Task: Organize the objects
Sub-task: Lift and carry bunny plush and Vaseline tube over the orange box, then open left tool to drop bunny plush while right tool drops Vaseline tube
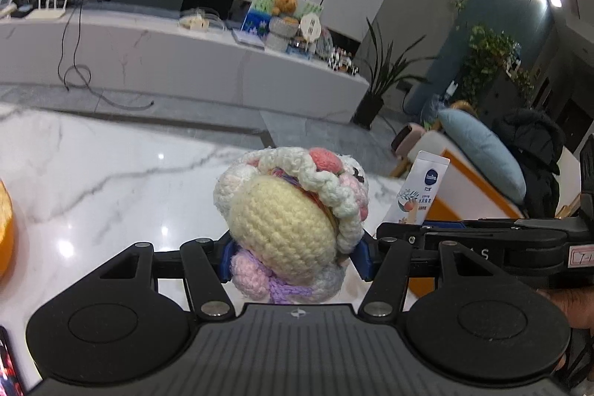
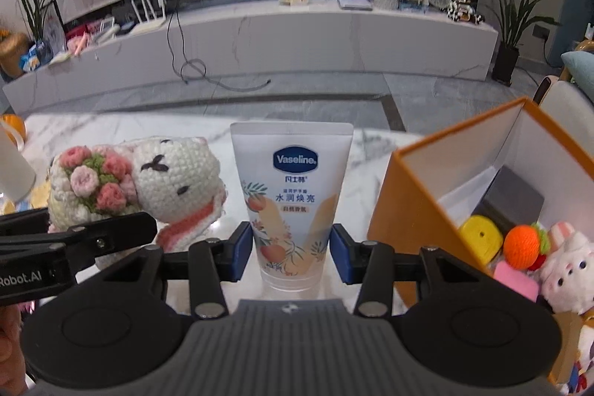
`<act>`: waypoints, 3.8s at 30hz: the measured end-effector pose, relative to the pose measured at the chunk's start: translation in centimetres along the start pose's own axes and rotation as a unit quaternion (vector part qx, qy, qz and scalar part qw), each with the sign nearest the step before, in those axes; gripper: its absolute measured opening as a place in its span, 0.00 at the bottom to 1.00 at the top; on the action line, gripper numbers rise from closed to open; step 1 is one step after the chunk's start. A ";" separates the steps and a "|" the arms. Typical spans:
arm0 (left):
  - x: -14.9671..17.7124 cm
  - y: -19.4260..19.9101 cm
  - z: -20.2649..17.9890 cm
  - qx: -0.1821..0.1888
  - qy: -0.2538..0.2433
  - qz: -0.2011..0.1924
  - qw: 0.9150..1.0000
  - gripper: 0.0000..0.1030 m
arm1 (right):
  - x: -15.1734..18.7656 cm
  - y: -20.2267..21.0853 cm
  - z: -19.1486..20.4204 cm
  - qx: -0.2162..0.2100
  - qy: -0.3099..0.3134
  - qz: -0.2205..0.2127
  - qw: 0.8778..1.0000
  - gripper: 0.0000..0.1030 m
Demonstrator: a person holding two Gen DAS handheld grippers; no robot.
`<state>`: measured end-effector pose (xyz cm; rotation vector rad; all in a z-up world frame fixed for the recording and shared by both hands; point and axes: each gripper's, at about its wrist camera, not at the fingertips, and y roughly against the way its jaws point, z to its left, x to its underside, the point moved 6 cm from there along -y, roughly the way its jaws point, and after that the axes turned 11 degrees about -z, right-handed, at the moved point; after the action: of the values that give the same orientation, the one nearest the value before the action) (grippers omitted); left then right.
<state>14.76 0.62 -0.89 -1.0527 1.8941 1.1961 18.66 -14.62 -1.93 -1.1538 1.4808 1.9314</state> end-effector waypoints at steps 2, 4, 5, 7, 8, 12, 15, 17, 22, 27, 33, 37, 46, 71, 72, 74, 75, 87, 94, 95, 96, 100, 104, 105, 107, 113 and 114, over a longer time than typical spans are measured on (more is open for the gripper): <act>-0.4 0.2 -0.5 0.000 -0.017 -0.007 1.000 0.66 | -0.8 0.4 -0.3 -0.001 -0.010 -0.010 1.000 0.46; -0.6 0.3 -1.2 0.005 -0.033 -0.011 0.999 0.66 | -1.5 0.9 -0.7 -0.001 -0.019 -0.021 1.000 0.46; -0.6 0.3 -1.4 0.007 -0.037 -0.011 0.999 0.66 | -2.0 1.2 -1.0 0.000 -0.025 -0.027 0.999 0.46; -0.4 0.2 -1.8 0.005 -0.039 -0.009 0.999 0.66 | -2.9 1.9 -1.6 0.002 -0.037 -0.040 0.999 0.46; -0.4 0.0 -2.1 0.003 -0.042 -0.007 0.999 0.66 | -3.3 2.2 -2.0 0.003 -0.044 -0.046 0.998 0.46; -0.6 -0.1 -3.6 0.005 -0.041 -0.012 0.999 0.66 | -4.7 3.7 -3.6 0.010 -0.065 -0.071 0.995 0.46; -0.8 -0.4 -5.3 0.014 -0.044 -0.011 0.999 0.66 | -5.3 4.8 -5.5 0.018 -0.084 -0.085 0.993 0.46; -1.2 -0.9 -7.0 0.025 -0.060 -0.008 0.998 0.66 | -5.8 5.5 -7.0 0.023 -0.100 -0.097 0.990 0.46; -2.6 -1.6 -11.6 0.057 -0.094 -0.015 0.994 0.66 | -6.2 7.3 -11.2 0.051 -0.123 -0.111 0.985 0.46; -2.8 -3.7 -16.1 0.083 -0.121 -0.013 0.989 0.66 | -6.0 8.5 -15.8 0.078 -0.153 -0.112 0.979 0.46; -2.0 -6.4 -19.8 0.091 -0.140 0.004 0.986 0.66 | -5.3 9.5 -19.6 0.105 -0.176 -0.112 0.972 0.46; -1.4 -7.1 -21.0 0.093 -0.141 0.013 0.986 0.66 | -4.8 10.2 -21.4 0.109 -0.187 -0.111 0.970 0.46; 0.4 -8.6 -22.7 0.090 -0.150 0.033 0.984 0.66 | -4.1 11.4 -24.3 0.115 -0.197 -0.110 0.967 0.46; 4.8 -12.5 -23.5 0.053 -0.215 0.112 0.969 0.66 | -1.4 7.4 -24.9 0.076 -0.184 -0.017 0.980 0.46; 4.9 -12.7 -23.4 0.051 -0.218 0.119 0.967 0.66 | -1.2 7.1 -24.8 0.072 -0.184 -0.009 0.980 0.46; 5.3 -13.3 -23.2 0.045 -0.227 0.136 0.963 0.66 | -0.7 6.6 -24.8 0.067 -0.183 0.008 0.981 0.46; 5.4 -13.5 -23.0 0.041 -0.231 0.144 0.961 0.66 | -0.4 6.3 -24.7 0.065 -0.183 0.016 0.981 0.46; 6.3 -14.7 -22.0 0.025 -0.256 0.167 0.952 0.67 | 2.0 2.3 -24.0 0.051 -0.180 0.084 0.979 0.46; 7.1 -15.4 -22.2 0.015 -0.302 0.165 0.939 0.73 | 2.6 1.1 -24.0 0.053 -0.185 0.096 0.977 0.47; 7.3 -15.5 -22.3 0.011 -0.315 0.165 0.935 0.74 | 2.6 1.1 -24.0 0.055 -0.184 0.095 0.977 0.47; 7.5 -15.6 -22.5 0.008 -0.326 0.165 0.931 0.74 | 2.6 1.0 -23.8 0.056 -0.182 0.095 0.977 0.47; 8.1 -16.0 -22.8 -0.006 -0.356 0.166 0.920 0.76 | 2.5 0.7 -23.4 0.062 -0.178 0.092 0.978 0.47; 8.1 -16.1 -22.8 -0.015 -0.363 0.163 0.917 0.79 | 2.4 0.2 -23.3 0.068 -0.170 0.083 0.980 0.49; 7.9 -15.9 -22.8 -0.019 -0.362 0.159 0.918 0.79 | 2.4 0.2 -23.2 0.069 -0.172 0.080 0.979 0.50; 7.2 -15.3 -22.8 -0.020 -0.350 0.144 0.925 0.84 | 2.0 0.3 -23.4 0.073 -0.182 0.071 0.978 0.52; 5.2 -13.4 -22.9 -0.020 -0.342 0.102 0.934 0.87 | 0.1 2.1 -24.9 0.086 -0.221 0.008 0.971 0.70; 5.0 -13.0 -23.1 -0.018 -0.342 0.093 0.935 0.87 | -0.1 2.5 -25.2 0.089 -0.226 -0.003 0.970 0.73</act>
<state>21.46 -25.53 -1.75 -0.3819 1.4339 1.4678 25.55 -39.00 -2.34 -0.5859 1.3592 1.8522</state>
